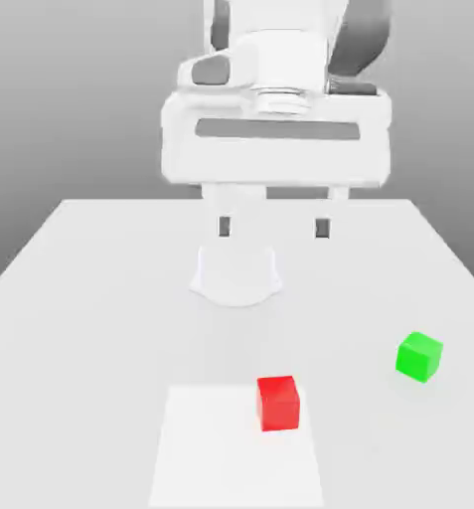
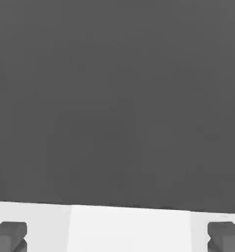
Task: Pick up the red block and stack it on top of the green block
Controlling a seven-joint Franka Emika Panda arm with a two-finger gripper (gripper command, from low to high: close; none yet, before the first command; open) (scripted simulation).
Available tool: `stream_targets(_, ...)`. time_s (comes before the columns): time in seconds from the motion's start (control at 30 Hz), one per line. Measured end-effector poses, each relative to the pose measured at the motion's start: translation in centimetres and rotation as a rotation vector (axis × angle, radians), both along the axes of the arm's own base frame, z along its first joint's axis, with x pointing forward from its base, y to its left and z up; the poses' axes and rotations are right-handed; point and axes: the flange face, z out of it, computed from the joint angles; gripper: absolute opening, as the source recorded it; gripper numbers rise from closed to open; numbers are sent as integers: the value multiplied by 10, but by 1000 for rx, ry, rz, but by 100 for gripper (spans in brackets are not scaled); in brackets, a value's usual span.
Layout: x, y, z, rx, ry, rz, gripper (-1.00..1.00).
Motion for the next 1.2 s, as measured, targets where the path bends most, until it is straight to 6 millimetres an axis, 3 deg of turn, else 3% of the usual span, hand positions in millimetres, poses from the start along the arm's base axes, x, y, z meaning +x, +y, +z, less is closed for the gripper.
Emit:
stream_targets(0.2,-40,12,-152,9,225,34,0)
stream_targets(0.33,-50,14,-209,10,259,39,0)
stream_targets(0.37,-51,13,-215,10,260,39,-100)
stream_targets(0.6,-51,14,-215,10,261,39,-100)
stream_targets(0.83,-51,14,-159,10,264,38,-100)
stream_targets(1.0,-45,21,-161,39,343,-40,-100)
stream_targets(1.2,-29,14,-169,60,431,-174,-100)
